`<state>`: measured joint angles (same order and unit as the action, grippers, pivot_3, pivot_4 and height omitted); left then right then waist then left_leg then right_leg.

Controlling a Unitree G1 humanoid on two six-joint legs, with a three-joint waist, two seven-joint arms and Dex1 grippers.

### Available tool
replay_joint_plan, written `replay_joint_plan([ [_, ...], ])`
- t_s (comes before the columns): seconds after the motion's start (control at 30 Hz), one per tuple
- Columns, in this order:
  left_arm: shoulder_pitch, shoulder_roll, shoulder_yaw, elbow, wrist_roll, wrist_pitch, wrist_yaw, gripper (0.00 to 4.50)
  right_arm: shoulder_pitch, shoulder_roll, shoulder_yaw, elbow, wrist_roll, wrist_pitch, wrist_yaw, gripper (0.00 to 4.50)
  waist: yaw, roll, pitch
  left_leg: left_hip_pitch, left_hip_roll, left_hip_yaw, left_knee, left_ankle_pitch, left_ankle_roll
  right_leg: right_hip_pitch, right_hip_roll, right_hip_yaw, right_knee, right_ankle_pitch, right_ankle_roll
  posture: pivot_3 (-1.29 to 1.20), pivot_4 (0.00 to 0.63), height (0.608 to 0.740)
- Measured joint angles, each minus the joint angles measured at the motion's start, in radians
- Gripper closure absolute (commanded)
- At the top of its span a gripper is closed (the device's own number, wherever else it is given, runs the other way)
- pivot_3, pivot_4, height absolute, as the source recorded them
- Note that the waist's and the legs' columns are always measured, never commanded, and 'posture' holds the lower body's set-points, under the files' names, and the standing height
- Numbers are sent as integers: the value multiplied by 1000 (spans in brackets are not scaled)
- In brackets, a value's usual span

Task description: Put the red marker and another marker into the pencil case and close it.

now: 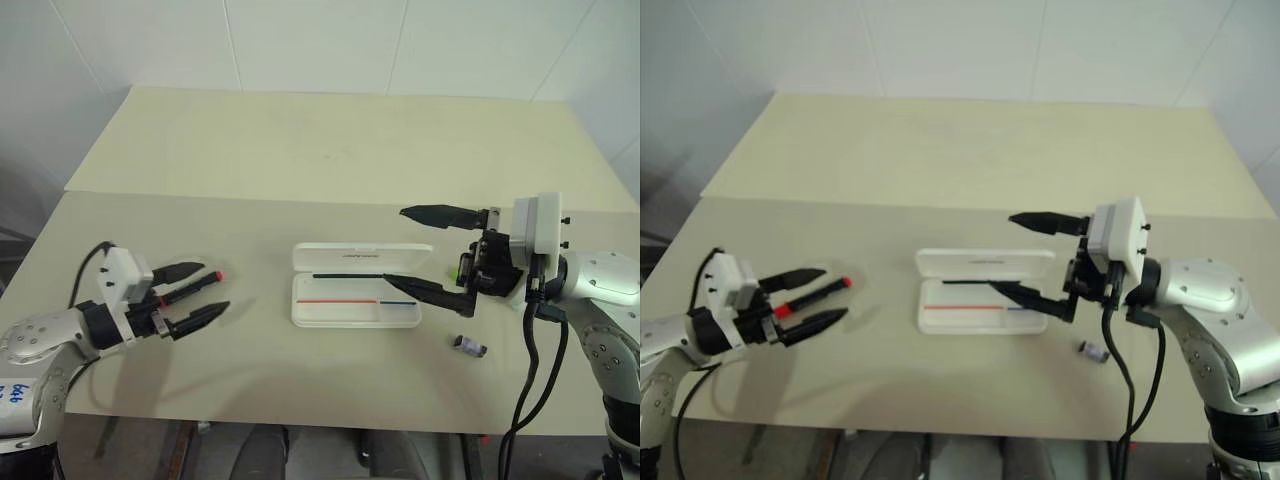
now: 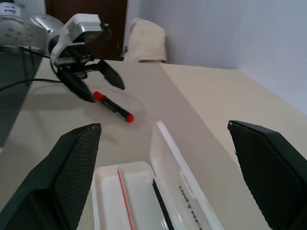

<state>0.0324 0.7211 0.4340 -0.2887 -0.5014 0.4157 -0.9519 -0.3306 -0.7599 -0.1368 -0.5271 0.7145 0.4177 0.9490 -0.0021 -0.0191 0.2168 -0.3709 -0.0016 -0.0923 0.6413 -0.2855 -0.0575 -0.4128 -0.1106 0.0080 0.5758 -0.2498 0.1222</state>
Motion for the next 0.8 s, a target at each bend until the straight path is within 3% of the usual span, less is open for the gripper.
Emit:
replay_joint_plan([
  [0.37, 7, 54, 24, 295, 39, -196, -97, 7, -34, 0, 13, 32, -2, 3, 11, 0, 0, 0, 0, 0, 0, 1, -1, 0, -1, 0, 0, 0, -1, 0, 0, 0, 150, 740],
  [0.8, -169, 80, -122, 559, 112, -274, -176, 7, -45, -1, 11, 27, -2, 25, -4, 0, 0, 0, 0, 1, 0, 2, -5, 0, -1, -2, 0, 0, 1, 2, 4, 0, 150, 740],
])
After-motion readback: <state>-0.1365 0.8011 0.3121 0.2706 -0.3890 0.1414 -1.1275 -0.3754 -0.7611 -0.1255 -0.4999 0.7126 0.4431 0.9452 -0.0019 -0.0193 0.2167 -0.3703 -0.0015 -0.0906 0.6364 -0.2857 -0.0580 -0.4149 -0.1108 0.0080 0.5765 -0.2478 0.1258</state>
